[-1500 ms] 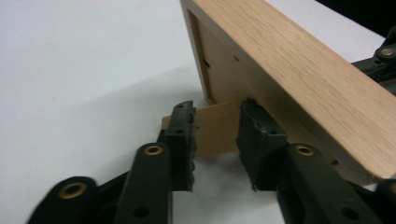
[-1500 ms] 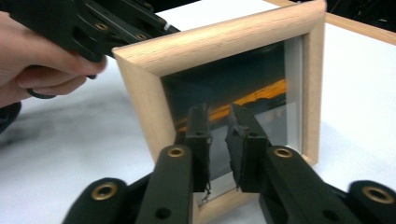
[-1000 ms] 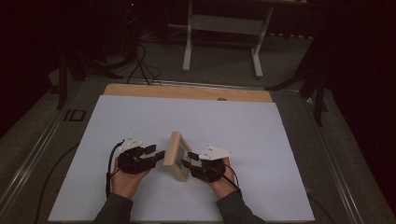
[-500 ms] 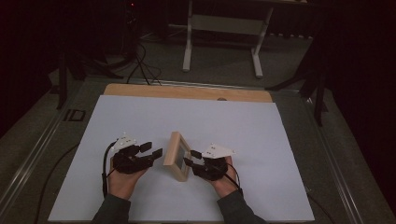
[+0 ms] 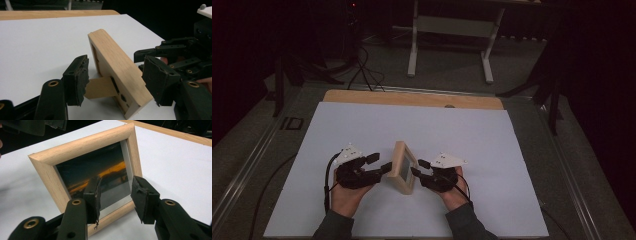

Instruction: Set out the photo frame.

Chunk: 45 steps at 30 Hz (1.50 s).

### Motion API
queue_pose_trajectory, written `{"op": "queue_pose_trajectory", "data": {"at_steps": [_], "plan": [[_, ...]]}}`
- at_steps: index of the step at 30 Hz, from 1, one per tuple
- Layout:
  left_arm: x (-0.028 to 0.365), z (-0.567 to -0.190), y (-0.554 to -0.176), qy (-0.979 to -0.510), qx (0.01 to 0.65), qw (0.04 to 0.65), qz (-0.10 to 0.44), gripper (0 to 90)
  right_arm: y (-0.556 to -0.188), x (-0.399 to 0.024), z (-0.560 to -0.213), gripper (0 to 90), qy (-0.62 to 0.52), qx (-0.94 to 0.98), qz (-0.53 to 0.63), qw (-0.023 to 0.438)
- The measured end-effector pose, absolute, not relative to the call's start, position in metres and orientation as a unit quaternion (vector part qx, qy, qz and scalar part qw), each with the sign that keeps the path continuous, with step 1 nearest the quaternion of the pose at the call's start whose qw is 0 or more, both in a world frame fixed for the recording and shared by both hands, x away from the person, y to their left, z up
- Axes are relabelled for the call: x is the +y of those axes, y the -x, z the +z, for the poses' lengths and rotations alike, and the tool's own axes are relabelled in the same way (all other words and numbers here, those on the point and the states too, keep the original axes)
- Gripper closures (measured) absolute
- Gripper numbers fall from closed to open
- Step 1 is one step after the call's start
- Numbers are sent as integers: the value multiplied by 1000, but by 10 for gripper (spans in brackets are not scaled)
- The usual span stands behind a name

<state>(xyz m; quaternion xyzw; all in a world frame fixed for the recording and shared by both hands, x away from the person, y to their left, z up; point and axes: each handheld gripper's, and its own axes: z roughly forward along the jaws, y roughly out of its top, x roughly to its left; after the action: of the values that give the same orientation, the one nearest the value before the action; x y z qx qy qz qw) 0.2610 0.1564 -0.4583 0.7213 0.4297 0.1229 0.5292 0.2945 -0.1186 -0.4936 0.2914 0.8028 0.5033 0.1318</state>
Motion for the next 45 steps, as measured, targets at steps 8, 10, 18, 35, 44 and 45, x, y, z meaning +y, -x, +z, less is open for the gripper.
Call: {"op": "queue_pose_trajectory", "data": {"at_steps": [8, 10, 18, 35, 44, 45], "plan": [[149, -459, -258, -724, 430, 525, 122, 322, -295, -120, -493, 580, -295, 801, 504, 133], [146, -460, -258, -727, 430, 522, 119, 313, -295, -121, -493, 578, -296, 800, 505, 133], [138, -463, -256, -736, 422, 516, 116, 277, -296, -123, -492, 576, -300, 798, 506, 134], [124, -473, -256, -756, 425, 486, 112, 325, -296, -123, -492, 574, -298, 798, 506, 139], [124, -475, -256, -759, 427, 480, 106, 386, -295, -122, -491, 572, -295, 799, 504, 142], [124, -475, -256, -760, 427, 480, 105, 392, -295, -122, -491, 571, -294, 799, 504, 142]]}}
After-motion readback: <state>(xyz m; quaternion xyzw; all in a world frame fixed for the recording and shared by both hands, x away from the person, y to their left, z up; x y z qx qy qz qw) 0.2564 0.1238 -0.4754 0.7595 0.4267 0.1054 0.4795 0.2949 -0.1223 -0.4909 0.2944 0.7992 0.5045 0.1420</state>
